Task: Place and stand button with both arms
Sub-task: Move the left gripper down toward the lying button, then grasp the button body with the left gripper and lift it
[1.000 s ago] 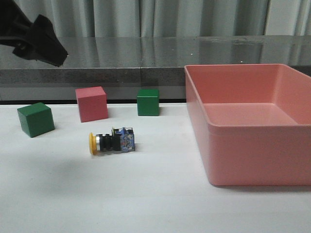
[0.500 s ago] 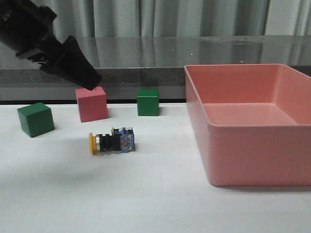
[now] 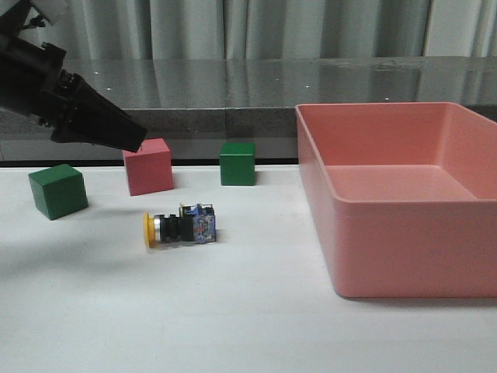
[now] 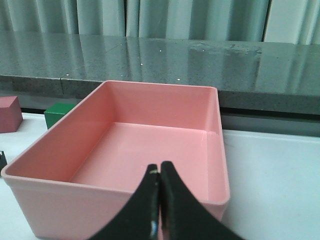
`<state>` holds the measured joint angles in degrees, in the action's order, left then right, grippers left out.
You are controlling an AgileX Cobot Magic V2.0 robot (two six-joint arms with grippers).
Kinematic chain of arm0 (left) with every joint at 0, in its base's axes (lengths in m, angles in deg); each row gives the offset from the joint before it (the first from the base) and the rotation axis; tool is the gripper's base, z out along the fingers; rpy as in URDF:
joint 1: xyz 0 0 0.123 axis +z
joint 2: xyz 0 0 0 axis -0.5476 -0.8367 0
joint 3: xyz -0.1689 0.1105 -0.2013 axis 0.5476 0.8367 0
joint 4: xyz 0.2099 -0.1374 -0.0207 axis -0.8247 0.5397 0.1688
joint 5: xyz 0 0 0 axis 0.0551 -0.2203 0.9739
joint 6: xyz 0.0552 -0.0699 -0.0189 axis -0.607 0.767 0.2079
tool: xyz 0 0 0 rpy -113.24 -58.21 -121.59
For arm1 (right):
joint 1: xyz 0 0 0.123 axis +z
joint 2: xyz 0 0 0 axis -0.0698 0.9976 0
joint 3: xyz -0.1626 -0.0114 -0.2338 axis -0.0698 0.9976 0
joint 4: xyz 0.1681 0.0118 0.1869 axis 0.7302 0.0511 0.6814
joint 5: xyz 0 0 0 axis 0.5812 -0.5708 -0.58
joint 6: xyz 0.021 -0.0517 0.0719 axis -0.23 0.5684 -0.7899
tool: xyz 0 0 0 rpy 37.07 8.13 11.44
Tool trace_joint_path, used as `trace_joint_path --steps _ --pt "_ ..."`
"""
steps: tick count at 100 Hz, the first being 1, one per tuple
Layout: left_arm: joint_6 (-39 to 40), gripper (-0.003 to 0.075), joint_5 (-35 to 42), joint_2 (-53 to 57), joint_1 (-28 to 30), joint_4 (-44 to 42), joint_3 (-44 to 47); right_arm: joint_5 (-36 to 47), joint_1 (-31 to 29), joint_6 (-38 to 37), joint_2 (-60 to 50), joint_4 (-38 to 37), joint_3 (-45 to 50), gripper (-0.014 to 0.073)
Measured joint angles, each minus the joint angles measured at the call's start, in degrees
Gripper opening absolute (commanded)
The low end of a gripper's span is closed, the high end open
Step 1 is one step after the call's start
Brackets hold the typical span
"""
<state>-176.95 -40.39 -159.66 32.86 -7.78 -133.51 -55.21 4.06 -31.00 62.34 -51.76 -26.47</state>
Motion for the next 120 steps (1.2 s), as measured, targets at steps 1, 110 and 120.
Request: trace_joint_path --steps 1,110,120 --pt "0.0 0.0672 -0.14 -0.16 0.0 0.14 0.0 0.0 0.0 0.0 0.0 0.0 0.0 -0.0076" --pt "-16.23 0.0511 -0.41 -17.47 -5.08 3.1 -0.65 0.0 0.0 0.0 0.0 0.0 0.0 -0.0076" --pt "-16.4 0.0305 0.06 -17.82 -5.08 4.06 -1.0 0.0 0.0 0.0 0.0 0.0 0.0 -0.0076"
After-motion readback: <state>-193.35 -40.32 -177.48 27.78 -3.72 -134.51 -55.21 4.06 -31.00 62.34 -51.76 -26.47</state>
